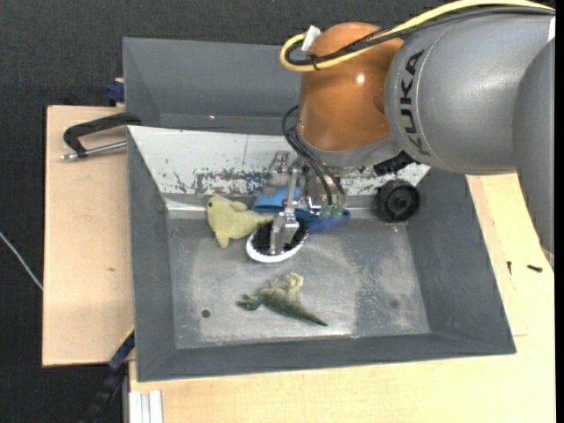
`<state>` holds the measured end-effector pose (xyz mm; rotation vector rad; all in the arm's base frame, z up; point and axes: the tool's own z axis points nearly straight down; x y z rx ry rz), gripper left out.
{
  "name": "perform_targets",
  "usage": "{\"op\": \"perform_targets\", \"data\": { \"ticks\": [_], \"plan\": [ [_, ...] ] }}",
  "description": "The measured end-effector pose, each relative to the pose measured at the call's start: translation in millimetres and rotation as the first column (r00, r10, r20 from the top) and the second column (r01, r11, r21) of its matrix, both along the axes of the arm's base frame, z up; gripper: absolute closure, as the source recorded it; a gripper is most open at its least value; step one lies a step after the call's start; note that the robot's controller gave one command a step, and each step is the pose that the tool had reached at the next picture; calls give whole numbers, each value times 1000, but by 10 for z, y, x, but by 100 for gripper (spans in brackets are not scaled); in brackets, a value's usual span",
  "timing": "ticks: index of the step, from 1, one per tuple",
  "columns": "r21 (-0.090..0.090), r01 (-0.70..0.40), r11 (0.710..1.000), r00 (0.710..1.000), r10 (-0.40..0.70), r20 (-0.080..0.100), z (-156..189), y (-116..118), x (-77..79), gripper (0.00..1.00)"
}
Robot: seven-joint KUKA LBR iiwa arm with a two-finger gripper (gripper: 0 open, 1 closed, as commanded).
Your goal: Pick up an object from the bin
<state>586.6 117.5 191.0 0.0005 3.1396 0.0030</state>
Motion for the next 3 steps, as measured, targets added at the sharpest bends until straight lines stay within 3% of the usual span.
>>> {"op": "perform_targets", "data": {
  "ticks": [1,2,3],
  "plan": [
    [2,-123,992,992,123,-2,-1107,-314,110,0],
    [2,-124,992,992,124,5,-1090,-300,116,100],
    [-1,-152,988,988,152,13,233,-356,32,100]
  ]
}}
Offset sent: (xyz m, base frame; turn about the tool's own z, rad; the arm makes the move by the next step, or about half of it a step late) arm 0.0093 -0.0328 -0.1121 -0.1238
